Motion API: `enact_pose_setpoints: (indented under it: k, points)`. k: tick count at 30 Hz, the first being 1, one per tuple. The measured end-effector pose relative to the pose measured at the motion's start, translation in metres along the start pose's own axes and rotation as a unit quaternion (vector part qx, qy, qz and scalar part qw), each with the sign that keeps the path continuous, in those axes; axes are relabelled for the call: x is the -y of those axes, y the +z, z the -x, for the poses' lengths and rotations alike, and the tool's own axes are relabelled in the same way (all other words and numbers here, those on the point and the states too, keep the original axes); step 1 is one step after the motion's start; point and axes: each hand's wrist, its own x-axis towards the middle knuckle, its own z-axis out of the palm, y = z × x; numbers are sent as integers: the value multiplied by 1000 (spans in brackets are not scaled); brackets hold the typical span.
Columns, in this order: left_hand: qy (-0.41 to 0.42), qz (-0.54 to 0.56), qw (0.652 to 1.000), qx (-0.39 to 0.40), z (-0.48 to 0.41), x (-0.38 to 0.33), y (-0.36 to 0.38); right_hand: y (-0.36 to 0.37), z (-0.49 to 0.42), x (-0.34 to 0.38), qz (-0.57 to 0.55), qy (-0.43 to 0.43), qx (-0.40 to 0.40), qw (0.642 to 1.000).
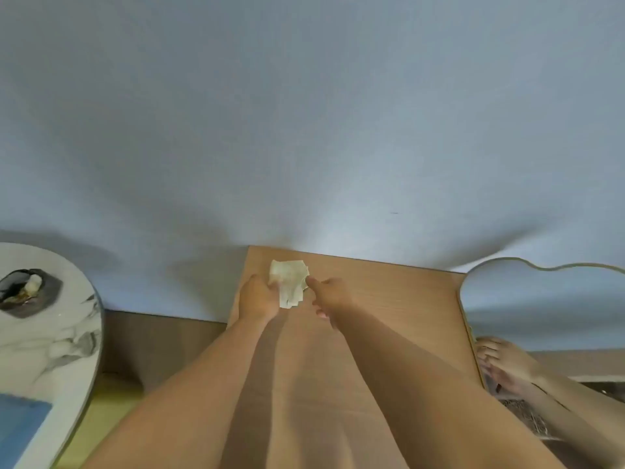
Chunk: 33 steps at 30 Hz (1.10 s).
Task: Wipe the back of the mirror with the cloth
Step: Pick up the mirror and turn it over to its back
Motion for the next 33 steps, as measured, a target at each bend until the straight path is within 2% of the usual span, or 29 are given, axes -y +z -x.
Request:
enact_pose_setpoints:
  k: [6,8,11,15,17,19,24,28,30,33]
  points:
    - [-63,28,998,0,-32,0,25,26,-40,-3,-12,43,21,999]
    - [-97,72,993,13,-35,-3,27,24,-43,0,-25,61,40,997]
    - [-130,194,971,46,-27,-15,24,13,-39,3,-79,86,70,991]
    - [-109,345,931,55,22,-49,18,-25,-8,5,-150,94,122,977]
    - [-90,383,917,60,59,-74,25,-57,17,4,-236,75,179,952]
    - [-55,391,915,82,102,-102,35,-98,47,4,-286,48,205,935]
    - [56,377,911,157,210,-187,76,-233,128,-5,-285,-38,144,947]
    - [146,371,882,251,298,-257,123,-348,191,-33,-277,-89,7,957]
    - [182,362,868,288,340,-287,150,-396,215,-53,-282,-127,-43,950]
    - [200,325,876,296,389,-320,191,-457,240,-87,-298,-177,-107,932]
